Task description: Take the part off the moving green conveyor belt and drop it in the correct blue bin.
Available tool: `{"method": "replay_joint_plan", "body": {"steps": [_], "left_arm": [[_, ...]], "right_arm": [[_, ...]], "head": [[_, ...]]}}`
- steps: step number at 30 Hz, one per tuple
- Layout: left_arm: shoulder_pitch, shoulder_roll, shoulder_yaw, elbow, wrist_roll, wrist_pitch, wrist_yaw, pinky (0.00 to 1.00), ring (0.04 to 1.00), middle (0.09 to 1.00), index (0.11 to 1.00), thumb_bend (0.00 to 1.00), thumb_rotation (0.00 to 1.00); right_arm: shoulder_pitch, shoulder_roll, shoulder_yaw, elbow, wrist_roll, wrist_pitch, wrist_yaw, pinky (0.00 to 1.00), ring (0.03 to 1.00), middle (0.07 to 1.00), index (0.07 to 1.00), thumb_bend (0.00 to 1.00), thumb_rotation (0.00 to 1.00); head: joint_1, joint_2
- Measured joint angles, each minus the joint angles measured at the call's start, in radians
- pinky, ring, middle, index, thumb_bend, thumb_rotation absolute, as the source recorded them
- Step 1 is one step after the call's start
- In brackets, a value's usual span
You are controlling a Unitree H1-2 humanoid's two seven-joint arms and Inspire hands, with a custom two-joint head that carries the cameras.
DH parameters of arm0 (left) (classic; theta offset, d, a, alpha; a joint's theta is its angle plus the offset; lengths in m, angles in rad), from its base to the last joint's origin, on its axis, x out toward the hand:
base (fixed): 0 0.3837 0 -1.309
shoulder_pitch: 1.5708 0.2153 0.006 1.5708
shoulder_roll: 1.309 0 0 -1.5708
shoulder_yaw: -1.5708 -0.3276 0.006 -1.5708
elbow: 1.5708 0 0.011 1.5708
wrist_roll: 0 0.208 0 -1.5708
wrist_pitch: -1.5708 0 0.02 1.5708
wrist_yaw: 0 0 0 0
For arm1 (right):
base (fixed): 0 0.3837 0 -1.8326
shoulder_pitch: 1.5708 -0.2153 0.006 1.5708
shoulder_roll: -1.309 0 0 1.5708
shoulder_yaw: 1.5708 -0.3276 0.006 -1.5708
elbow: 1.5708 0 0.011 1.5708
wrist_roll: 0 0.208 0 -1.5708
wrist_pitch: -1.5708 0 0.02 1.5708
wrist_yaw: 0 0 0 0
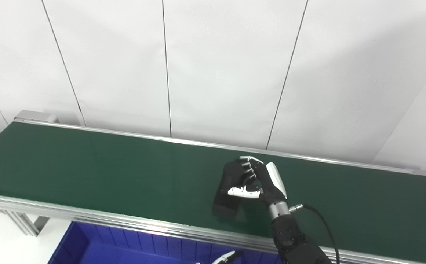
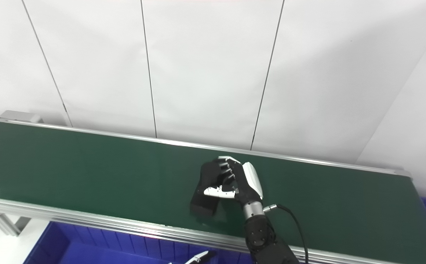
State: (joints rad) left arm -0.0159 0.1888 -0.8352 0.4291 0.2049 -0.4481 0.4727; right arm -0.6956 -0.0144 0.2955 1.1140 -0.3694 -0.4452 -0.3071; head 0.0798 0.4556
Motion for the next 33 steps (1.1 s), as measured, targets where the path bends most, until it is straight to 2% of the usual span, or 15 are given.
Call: {"method": "replay_joint_plan", "body": {"steps": [8, 12, 13, 15, 19, 22, 23, 27, 29, 30, 31, 32, 33], "left_arm": [[0.007, 0.000, 0.004, -0.012, -0.001, 0.000, -0.005, 0.86, 0.885, 0.905, 0.888, 0.84, 0.93], [0.007, 0.000, 0.006, -0.012, -0.001, 0.000, -0.005, 0.87, 0.888, 0.907, 0.891, 0.84, 0.93], [0.007, -0.001, 0.006, -0.012, -0.001, 0.000, -0.005, 0.87, 0.888, 0.907, 0.890, 0.85, 0.94], [0.007, -0.002, 0.006, -0.012, -0.001, 0.000, -0.005, 0.87, 0.888, 0.905, 0.887, 0.85, 0.94], [0.007, -0.005, 0.008, -0.012, -0.001, 0.000, -0.007, 0.86, 0.891, 0.909, 0.892, 0.86, 0.94], [0.007, -0.010, 0.014, -0.012, -0.001, 0.000, -0.011, 0.86, 0.893, 0.911, 0.896, 0.87, 0.94], [0.007, -0.012, 0.016, -0.012, -0.001, 0.000, -0.015, 0.85, 0.897, 0.915, 0.900, 0.87, 0.95], [0.009, -0.014, 0.031, -0.024, 0.000, 0.000, -0.027, 0.87, 0.911, 0.924, 0.912, 0.87, 0.97], [0.009, -0.012, 0.042, -0.031, -0.001, 0.000, -0.032, 0.88, 0.917, 0.929, 0.920, 0.86, 0.98], [0.009, -0.010, 0.047, -0.031, -0.001, 0.000, -0.038, 0.88, 0.920, 0.931, 0.925, 0.86, 0.98], [0.009, -0.006, 0.049, -0.033, -0.003, 0.000, -0.046, 0.89, 0.921, 0.931, 0.926, 0.86, 0.99], [0.010, -0.002, 0.050, -0.035, -0.011, 0.000, -0.055, 0.91, 0.927, 0.939, 0.939, 0.85, 0.99], [0.014, 0.002, 0.056, -0.043, -0.022, 0.000, -0.067, 0.91, 0.927, 0.940, 0.939, 0.85, 0.99]], "right_arm": [[-0.013, -0.007, 0.015, -0.003, -0.020, 0.034, -0.004, 0.14, 0.196, 0.293, 0.484, 0.51, 0.13], [-0.012, -0.012, 0.016, -0.016, -0.020, 0.056, 0.003, 0.16, 0.220, 0.315, 0.484, 0.51, 0.13], [-0.011, -0.014, 0.016, -0.024, -0.019, 0.063, 0.006, 0.20, 0.262, 0.368, 0.501, 0.52, 0.04], [-0.009, -0.016, 0.017, -0.031, -0.019, 0.070, 0.012, 0.24, 0.298, 0.396, 0.510, 0.52, 0.01], [0.001, -0.028, 0.019, -0.057, -0.019, 0.076, 0.025, 0.21, 0.276, 0.397, 0.516, 0.52, 0.00], [0.042, -0.049, 0.034, -0.147, -0.037, 0.090, 0.056, 0.20, 0.269, 0.396, 0.516, 0.52, 0.00], [0.062, -0.058, 0.047, -0.189, -0.054, 0.096, 0.065, 0.23, 0.301, 0.405, 0.515, 0.52, 0.00], [0.149, -0.104, 0.100, -0.415, -0.157, 0.126, 0.098, 0.28, 0.345, 0.432, 0.510, 0.52, 0.00], [0.186, -0.117, 0.098, -0.527, -0.176, 0.140, 0.114, 0.30, 0.364, 0.446, 0.507, 0.52, 0.00], [0.196, -0.120, 0.091, -0.567, -0.178, 0.147, 0.118, 0.31, 0.373, 0.452, 0.506, 0.52, 0.00], [0.202, -0.122, 0.081, -0.597, -0.180, 0.152, 0.121, 0.31, 0.375, 0.454, 0.505, 0.52, 0.00], [0.205, -0.123, 0.072, -0.621, -0.183, 0.160, 0.123, 0.33, 0.390, 0.460, 0.502, 0.52, 0.00], [0.210, -0.126, 0.060, -0.648, -0.189, 0.171, 0.124, 0.33, 0.391, 0.461, 0.502, 0.52, 0.00]], "head": [[-0.003, 0.002], [-0.006, 0.002], [-0.008, 0.003], [-0.012, 0.005], [-0.018, 0.008], [-0.043, 0.025], [-0.066, 0.041], [-0.115, 0.052], [-0.158, 0.058], [-0.208, 0.070], [-0.216, 0.072], [-0.268, 0.084], [-0.268, 0.084]]}}
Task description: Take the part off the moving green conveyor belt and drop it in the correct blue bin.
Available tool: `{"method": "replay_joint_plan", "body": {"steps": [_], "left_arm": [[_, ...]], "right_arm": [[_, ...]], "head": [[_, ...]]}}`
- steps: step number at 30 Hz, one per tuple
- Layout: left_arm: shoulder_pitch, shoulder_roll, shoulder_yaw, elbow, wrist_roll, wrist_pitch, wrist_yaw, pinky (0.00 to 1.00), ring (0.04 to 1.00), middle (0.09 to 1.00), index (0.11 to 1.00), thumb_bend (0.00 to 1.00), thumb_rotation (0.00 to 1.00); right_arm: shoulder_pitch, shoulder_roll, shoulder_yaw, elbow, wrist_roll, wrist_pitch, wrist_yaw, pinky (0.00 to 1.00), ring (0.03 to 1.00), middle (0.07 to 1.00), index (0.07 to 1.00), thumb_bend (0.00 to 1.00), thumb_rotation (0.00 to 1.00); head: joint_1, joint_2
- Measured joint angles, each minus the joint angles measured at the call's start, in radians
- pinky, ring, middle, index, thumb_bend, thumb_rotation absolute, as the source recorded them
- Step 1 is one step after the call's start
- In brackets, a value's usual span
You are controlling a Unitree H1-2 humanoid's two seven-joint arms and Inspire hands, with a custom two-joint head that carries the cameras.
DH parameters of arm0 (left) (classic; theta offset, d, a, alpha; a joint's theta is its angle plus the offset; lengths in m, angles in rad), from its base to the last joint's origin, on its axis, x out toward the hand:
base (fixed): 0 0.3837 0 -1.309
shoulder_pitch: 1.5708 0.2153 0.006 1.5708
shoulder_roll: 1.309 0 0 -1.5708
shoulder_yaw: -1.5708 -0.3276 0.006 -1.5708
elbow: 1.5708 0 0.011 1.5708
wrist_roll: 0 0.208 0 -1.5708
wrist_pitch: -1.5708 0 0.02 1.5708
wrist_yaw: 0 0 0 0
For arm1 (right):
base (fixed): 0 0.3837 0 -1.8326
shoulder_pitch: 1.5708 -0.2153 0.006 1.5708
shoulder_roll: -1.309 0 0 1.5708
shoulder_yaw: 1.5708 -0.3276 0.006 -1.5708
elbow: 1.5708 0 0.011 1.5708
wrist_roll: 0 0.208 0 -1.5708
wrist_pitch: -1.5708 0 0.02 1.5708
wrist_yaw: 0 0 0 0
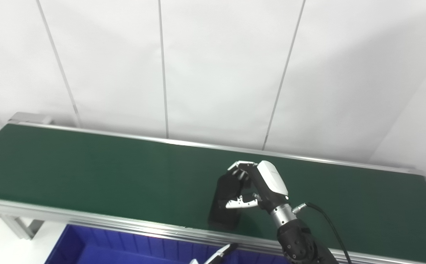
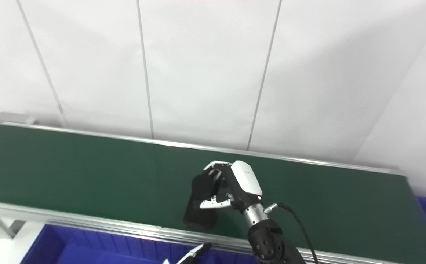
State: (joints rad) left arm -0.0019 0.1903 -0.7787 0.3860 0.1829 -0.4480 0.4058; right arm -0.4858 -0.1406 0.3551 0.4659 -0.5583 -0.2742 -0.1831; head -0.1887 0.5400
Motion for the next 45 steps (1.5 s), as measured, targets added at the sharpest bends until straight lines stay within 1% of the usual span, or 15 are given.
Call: {"method": "replay_joint_plan", "body": {"steps": [1, 2, 3, 5, 7, 13, 17, 19, 20, 21, 25, 29, 34, 39, 45], "left_arm": [[0.007, 0.004, 0.008, -0.011, -0.002, 0.000, -0.005, 0.92, 0.934, 0.944, 0.944, 0.84, 1.00], [0.013, 0.007, 0.016, -0.021, -0.005, 0.000, -0.011, 0.93, 0.937, 0.945, 0.947, 0.83, 1.00], [0.017, 0.008, 0.026, -0.025, -0.011, 0.000, -0.016, 0.96, 0.950, 0.953, 0.955, 0.81, 1.00], [0.020, 0.011, 0.039, -0.026, -0.024, 0.000, -0.023, 0.99, 0.965, 0.963, 0.967, 0.78, 1.00], [0.022, 0.018, 0.047, -0.044, -0.037, 0.000, -0.040, 1.00, 0.983, 0.975, 0.986, 0.75, 1.00], [0.037, 0.043, 0.099, -0.096, -0.069, 0.000, -0.088, 1.00, 1.000, 0.991, 1.000, 0.69, 1.00], [0.045, 0.063, 0.145, -0.130, -0.079, 0.001, -0.135, 1.00, 0.995, 0.983, 0.988, 0.67, 1.00], [0.050, 0.074, 0.180, -0.161, -0.092, 0.001, -0.166, 1.00, 0.991, 0.978, 0.982, 0.66, 1.00], [0.051, 0.078, 0.200, -0.166, -0.100, 0.001, -0.182, 0.99, 0.984, 0.977, 0.980, 0.59, 1.00], [0.051, 0.079, 0.217, -0.170, -0.110, 0.001, -0.198, 0.98, 0.982, 0.977, 0.979, 0.57, 1.00], [0.051, 0.080, 0.296, -0.203, -0.164, 0.001, -0.303, 0.98, 0.974, 0.969, 0.972, 0.65, 1.00], [0.052, 0.080, 0.380, -0.207, -0.195, 0.001, -0.401, 0.95, 0.962, 0.969, 0.972, 0.72, 1.00], [0.051, 0.074, 0.458, -0.212, -0.231, 0.001, -0.487, 0.98, 0.985, 0.997, 0.999, 0.77, 1.00], [0.051, 0.053, 0.515, -0.194, -0.262, 0.001, -0.567, 0.98, 0.983, 0.989, 1.000, 0.76, 1.00], [0.051, 0.015, 0.560, -0.193, -0.266, 0.001, -0.633, 0.97, 0.977, 0.980, 0.995, 0.73, 1.00]], "right_arm": [[0.006, -0.003, -0.010, -0.025, -0.005, 0.006, 0.000, 0.33, 0.393, 0.461, 0.502, 0.52, 0.00], [0.013, -0.006, -0.020, -0.056, -0.008, 0.013, 0.000, 0.33, 0.394, 0.461, 0.503, 0.52, 0.00], [0.022, -0.008, -0.029, -0.079, -0.012, 0.015, 0.000, 0.33, 0.390, 0.457, 0.506, 0.52, 0.00], [0.039, -0.010, -0.046, -0.118, -0.021, 0.016, -0.002, 0.33, 0.393, 0.458, 0.507, 0.52, 0.00], [0.065, -0.013, -0.069, -0.160, -0.025, 0.018, -0.003, 0.29, 0.358, 0.441, 0.514, 0.52, 0.00], [0.181, -0.046, -0.174, -0.335, -0.011, 0.050, -0.003, 0.26, 0.322, 0.427, 0.516, 0.52, 0.00], [0.262, -0.069, -0.246, -0.410, 0.010, 0.089, 0.007, 0.24, 0.305, 0.412, 0.518, 0.52, 0.00], [0.300, -0.074, -0.273, -0.454, 0.015, 0.107, 0.008, 0.24, 0.298, 0.406, 0.517, 0.52, 0.00], [0.312, -0.075, -0.281, -0.469, 0.015, 0.116, 0.010, 0.24, 0.296, 0.405, 0.515, 0.52, 0.00], [0.323, -0.074, -0.287, -0.487, 0.015, 0.130, 0.015, 0.24, 0.295, 0.405, 0.515, 0.52, 0.00], [0.353, -0.068, -0.299, -0.599, 0.007, 0.210, 0.050, 0.26, 0.317, 0.412, 0.518, 0.52, 0.00], [0.402, -0.049, -0.299, -0.682, -0.043, 0.250, 0.057, 0.27, 0.337, 0.426, 0.523, 0.52, 0.00], [0.474, -0.045, -0.285, -0.711, -0.112, 0.290, 0.096, 0.28, 0.341, 0.432, 0.519, 0.52, 0.00], [0.510, -0.079, -0.300, -0.766, -0.137, 0.298, 0.131, 0.28, 0.339, 0.429, 0.520, 0.52, 0.00], [0.579, -0.098, -0.331, -0.793, -0.154, 0.315, 0.154, 0.25, 0.309, 0.410, 0.519, 0.52, 0.00]], "head": [[-0.062, 0.015], [-0.063, 0.015], [-0.122, 0.029], [-0.132, 0.031], [-0.214, 0.063], [-0.291, 0.103], [-0.415, 0.181], [-0.434, 0.196], [-0.442, 0.201], [-0.499, 0.242], [-0.595, 0.285], [-0.688, 0.288], [-0.733, 0.302], [-0.742, 0.333], [-0.738, 0.341]]}}
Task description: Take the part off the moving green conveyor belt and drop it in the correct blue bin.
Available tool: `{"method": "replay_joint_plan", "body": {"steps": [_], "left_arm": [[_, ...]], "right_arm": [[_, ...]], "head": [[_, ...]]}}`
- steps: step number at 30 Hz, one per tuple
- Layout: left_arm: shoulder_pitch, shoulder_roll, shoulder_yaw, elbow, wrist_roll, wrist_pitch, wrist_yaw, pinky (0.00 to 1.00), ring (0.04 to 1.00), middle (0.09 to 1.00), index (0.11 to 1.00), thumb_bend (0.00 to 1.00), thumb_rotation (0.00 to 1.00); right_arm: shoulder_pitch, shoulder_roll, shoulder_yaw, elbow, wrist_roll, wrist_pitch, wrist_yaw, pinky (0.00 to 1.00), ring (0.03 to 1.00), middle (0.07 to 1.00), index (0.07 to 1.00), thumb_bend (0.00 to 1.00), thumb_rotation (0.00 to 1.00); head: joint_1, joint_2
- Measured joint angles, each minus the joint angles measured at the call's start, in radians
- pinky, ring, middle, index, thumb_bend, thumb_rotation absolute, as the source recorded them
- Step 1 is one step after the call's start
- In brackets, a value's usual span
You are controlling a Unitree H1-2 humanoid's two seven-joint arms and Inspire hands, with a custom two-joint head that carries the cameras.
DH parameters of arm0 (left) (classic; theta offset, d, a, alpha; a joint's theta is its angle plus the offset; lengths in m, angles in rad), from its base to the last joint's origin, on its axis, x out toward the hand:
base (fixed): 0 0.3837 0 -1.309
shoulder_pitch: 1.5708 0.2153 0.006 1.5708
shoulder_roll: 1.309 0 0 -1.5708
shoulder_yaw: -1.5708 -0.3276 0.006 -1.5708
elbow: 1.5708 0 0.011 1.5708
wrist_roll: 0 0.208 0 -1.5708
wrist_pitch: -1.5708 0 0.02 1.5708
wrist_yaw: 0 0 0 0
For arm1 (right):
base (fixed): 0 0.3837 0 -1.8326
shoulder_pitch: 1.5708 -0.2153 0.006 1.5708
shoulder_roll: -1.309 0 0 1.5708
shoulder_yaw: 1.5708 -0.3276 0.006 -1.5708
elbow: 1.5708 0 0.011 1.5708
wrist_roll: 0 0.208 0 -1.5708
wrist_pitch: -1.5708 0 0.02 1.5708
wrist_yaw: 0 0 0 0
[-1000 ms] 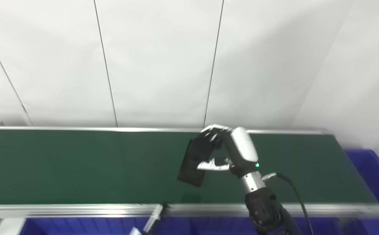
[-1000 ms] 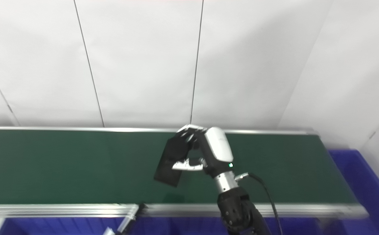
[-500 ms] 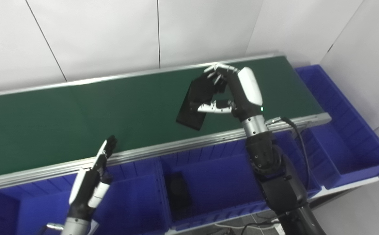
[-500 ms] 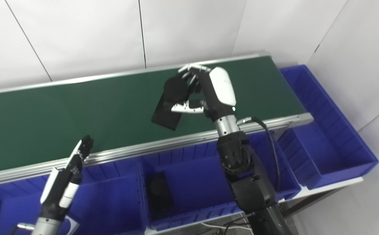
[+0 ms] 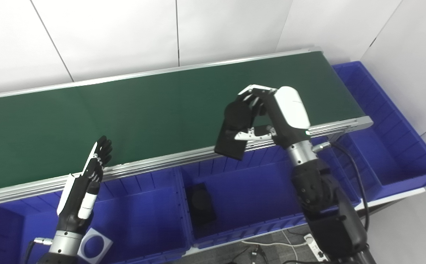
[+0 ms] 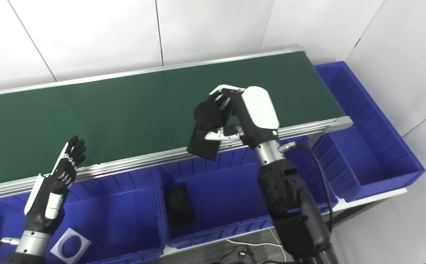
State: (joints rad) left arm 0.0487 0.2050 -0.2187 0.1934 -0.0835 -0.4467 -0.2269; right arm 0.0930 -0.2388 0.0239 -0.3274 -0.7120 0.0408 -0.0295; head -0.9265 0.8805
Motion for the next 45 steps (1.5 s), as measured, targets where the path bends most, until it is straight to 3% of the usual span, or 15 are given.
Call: {"method": "replay_joint_plan", "body": {"steps": [9, 17, 28, 31, 41, 45], "left_arm": [[0.001, -0.022, 0.058, 0.001, 0.000, 0.000, -0.064, 0.98, 0.983, 0.987, 0.995, 0.72, 1.00], [0.009, -0.043, 0.078, -0.001, 0.006, 0.000, -0.090, 1.00, 0.985, 0.990, 0.996, 0.70, 1.00], [0.017, -0.050, 0.087, -0.016, 0.028, 0.000, -0.094, 1.00, 0.989, 0.993, 0.999, 0.70, 1.00], [0.018, -0.052, 0.087, -0.028, 0.029, 0.000, -0.094, 0.99, 0.986, 0.991, 0.998, 0.69, 1.00], [0.021, -0.072, 0.085, -0.033, 0.034, 0.000, -0.093, 0.99, 0.988, 0.992, 1.000, 0.68, 1.00], [0.028, -0.076, 0.085, -0.044, 0.040, 0.000, -0.092, 0.96, 0.978, 0.986, 0.993, 0.68, 1.00]], "right_arm": [[0.060, 0.006, 0.006, 0.034, -0.018, 0.008, 0.011, 0.24, 0.299, 0.408, 0.516, 0.52, 0.00], [0.059, 0.007, 0.074, 0.209, -0.048, 0.008, 0.002, 0.23, 0.298, 0.409, 0.516, 0.52, 0.00], [-0.032, -0.057, 0.243, 0.432, -0.154, 0.003, -0.020, 0.26, 0.325, 0.416, 0.514, 0.52, 0.00], [-0.054, -0.066, 0.274, 0.468, -0.177, 0.003, -0.021, 0.32, 0.380, 0.450, 0.506, 0.53, 0.00], [-0.089, -0.074, 0.311, 0.614, -0.225, 0.009, -0.030, 0.34, 0.411, 0.455, 0.510, 0.53, 0.00], [-0.097, -0.074, 0.315, 0.619, -0.230, 0.012, -0.035, 0.34, 0.417, 0.459, 0.508, 0.52, 0.00]], "head": [[0.006, 0.006], [0.018, 0.014], [0.032, 0.018], [0.037, 0.017], [0.071, 0.008], [0.074, 0.008]]}}
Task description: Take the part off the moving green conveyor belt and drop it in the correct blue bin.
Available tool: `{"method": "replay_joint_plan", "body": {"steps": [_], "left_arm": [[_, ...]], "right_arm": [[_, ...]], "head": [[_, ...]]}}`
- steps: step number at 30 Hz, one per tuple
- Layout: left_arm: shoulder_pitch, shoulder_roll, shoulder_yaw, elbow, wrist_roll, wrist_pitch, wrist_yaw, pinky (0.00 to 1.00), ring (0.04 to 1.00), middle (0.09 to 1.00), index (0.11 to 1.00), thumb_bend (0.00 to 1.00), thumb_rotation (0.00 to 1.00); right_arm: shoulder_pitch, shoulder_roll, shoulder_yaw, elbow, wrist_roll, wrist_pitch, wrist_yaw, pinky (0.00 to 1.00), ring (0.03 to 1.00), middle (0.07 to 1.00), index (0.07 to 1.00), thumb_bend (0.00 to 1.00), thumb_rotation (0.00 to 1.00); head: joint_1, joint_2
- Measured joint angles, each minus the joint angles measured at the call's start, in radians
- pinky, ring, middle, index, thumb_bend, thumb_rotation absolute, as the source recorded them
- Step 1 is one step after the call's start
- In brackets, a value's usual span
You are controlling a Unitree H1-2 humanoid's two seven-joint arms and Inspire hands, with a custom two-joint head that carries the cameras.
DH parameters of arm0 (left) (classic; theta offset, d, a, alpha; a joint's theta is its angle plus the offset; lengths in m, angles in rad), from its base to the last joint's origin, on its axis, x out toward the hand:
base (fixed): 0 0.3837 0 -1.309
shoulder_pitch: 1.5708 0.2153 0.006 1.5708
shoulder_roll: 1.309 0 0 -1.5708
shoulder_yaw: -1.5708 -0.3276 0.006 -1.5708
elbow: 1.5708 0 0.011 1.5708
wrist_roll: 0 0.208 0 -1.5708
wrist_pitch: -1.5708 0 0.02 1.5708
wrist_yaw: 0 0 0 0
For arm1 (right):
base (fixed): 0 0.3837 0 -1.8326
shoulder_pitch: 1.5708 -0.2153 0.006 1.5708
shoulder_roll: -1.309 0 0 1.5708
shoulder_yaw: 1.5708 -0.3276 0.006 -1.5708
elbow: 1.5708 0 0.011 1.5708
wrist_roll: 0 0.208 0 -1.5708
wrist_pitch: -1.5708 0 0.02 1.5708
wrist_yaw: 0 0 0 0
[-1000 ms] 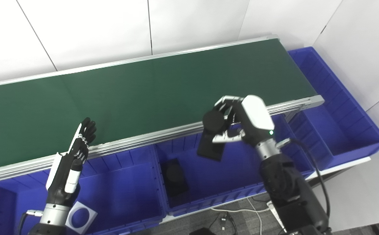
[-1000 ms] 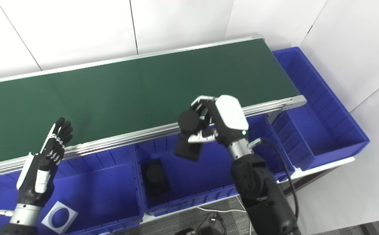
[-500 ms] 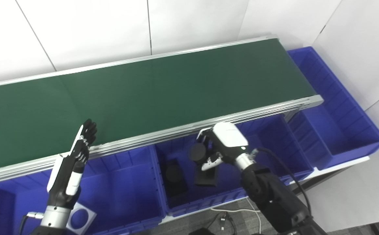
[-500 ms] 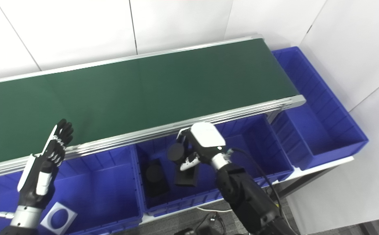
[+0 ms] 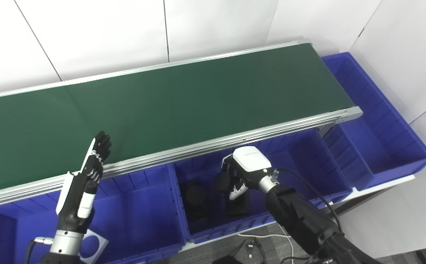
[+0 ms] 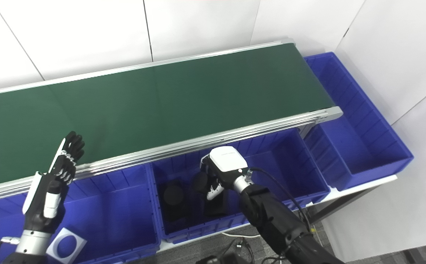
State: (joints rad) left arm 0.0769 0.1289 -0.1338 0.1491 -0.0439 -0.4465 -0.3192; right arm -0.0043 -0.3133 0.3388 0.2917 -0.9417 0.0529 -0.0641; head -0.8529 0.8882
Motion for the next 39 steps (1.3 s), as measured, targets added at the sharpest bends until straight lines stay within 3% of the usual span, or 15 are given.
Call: {"method": "replay_joint_plan", "body": {"steps": [8, 11, 12, 14, 19, 31, 36, 39], "left_arm": [[0.011, -0.002, 0.000, -0.036, 0.014, 0.000, 0.002, 0.95, 0.967, 0.978, 0.988, 0.73, 1.00], [0.011, -0.002, 0.000, -0.036, 0.014, 0.000, 0.002, 0.96, 0.965, 0.973, 0.984, 0.73, 1.00], [0.011, -0.001, 0.000, -0.035, 0.014, 0.000, 0.002, 0.96, 0.964, 0.971, 0.983, 0.74, 1.00], [0.010, -0.001, 0.000, -0.034, 0.015, 0.000, 0.002, 0.94, 0.961, 0.970, 0.984, 0.74, 1.00], [0.010, -0.001, 0.000, -0.032, 0.033, 0.000, 0.002, 0.94, 0.960, 0.973, 0.985, 0.73, 1.00], [0.012, -0.001, -0.002, -0.044, 0.048, 0.000, 0.015, 0.91, 0.947, 0.967, 0.979, 0.70, 1.00], [0.014, -0.001, -0.004, -0.053, 0.054, 0.000, 0.022, 0.92, 0.949, 0.964, 0.977, 0.70, 1.00], [0.021, -0.002, -0.005, -0.061, 0.058, 0.000, 0.030, 0.91, 0.943, 0.957, 0.973, 0.68, 1.00]], "right_arm": [[-0.011, 0.001, 0.014, 0.009, -0.026, 0.045, 0.004, 0.35, 0.447, 0.464, 0.519, 0.52, 0.01], [-0.008, 0.001, 0.015, -0.009, -0.026, 0.088, 0.025, 0.36, 0.465, 0.527, 0.497, 0.52, 0.15], [-0.008, 0.001, 0.015, -0.016, -0.026, 0.094, 0.029, 0.38, 0.489, 0.554, 0.572, 0.74, 0.27], [-0.008, 0.001, 0.015, -0.027, -0.025, 0.108, 0.049, 0.42, 0.536, 0.611, 0.630, 0.89, 0.37], [-0.006, 0.001, 0.019, -0.052, -0.022, 0.139, 0.073, 0.47, 0.592, 0.672, 0.664, 0.97, 0.44], [-0.001, 0.001, 0.024, -0.094, -0.017, 0.192, 0.147, 0.49, 0.629, 0.704, 0.682, 0.98, 0.46], [0.031, -0.004, 0.026, -0.207, -0.013, 0.225, 0.223, 0.44, 0.593, 0.687, 0.680, 0.98, 0.48], [0.071, -0.008, 0.027, -0.329, -0.012, 0.242, 0.267, 0.40, 0.540, 0.644, 0.663, 0.98, 0.51]], "head": [[0.000, -0.003], [0.002, -0.003], [0.002, -0.002], [0.003, -0.002], [0.009, -0.002], [0.018, 0.003], [0.040, 0.005], [0.054, 0.005]]}}
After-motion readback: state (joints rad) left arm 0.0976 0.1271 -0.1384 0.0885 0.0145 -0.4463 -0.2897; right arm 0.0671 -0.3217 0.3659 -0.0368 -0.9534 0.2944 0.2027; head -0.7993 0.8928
